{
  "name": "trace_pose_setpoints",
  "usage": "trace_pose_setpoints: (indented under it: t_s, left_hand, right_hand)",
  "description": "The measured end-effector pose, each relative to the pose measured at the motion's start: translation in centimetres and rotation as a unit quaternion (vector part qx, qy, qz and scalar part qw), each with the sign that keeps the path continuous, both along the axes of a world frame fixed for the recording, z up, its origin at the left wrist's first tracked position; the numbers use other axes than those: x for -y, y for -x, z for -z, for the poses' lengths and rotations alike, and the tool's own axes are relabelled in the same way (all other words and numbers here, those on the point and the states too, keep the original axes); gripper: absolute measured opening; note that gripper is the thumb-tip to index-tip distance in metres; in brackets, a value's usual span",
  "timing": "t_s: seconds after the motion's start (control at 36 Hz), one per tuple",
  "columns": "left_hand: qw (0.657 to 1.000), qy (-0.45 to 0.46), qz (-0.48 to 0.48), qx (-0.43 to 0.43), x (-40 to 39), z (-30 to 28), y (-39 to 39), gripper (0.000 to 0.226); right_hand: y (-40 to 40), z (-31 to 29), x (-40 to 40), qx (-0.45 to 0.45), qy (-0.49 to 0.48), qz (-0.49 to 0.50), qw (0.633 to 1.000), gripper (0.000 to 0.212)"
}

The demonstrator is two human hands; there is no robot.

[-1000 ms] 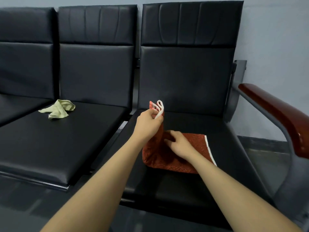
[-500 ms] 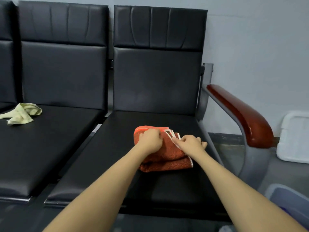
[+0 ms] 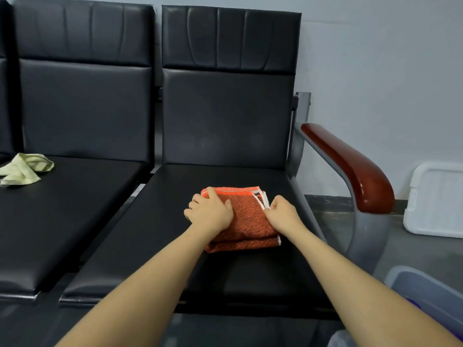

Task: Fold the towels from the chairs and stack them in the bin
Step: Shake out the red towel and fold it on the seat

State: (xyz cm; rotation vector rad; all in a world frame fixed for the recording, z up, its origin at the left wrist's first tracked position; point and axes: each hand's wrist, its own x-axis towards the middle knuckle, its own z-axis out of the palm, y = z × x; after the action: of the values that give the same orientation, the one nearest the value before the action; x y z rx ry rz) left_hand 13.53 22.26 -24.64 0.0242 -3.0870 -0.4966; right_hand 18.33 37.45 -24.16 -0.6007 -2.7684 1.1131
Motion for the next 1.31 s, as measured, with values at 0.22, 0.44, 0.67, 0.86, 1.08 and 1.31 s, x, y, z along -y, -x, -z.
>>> trace_pose_setpoints:
  t_s: [0.22, 0.44, 0.67, 0.86, 1.08, 1.31]
  left_hand:
    - [0.998, 0.034, 0.023, 0.037, 0.1, 1.0, -0.3, 0.069]
    - [0.999, 0.005, 0.031, 0.037, 0.7, 1.2, -0.1, 0.067]
    - [0.999, -0.022, 0.04, 0.029, 0.8, 1.6, 0.1, 0.066]
    - [0.999, -0.015, 0.049, 0.013, 1.6, 1.4, -0.2, 0.062]
    - [0.997, -0.011, 0.055, -0.052, 1.5, -0.3, -1.4, 0.056]
    - [0.984, -0.035, 0.054, -0.164, 1.3, -4.8, -3.6, 0.053]
  right_hand:
    - [-0.1, 0.2, 0.3, 0.059, -0.16, 0.052, 0.984, 0.046]
    - [0.9, 0.5, 0.7, 0.105, -0.221, 0.106, 0.964, 0.078]
    - [1.3, 1.2, 1.1, 0.165, -0.203, 0.067, 0.963, 0.081]
    - [1.4, 1.3, 2.3, 0.131, -0.188, 0.038, 0.973, 0.06]
    - [0.4, -0.4, 2.9, -0.011, -0.065, 0.026, 0.997, 0.033]
    - [-2.0, -4.5, 3.0, -0.181, -0.127, 0.003, 0.975, 0.025]
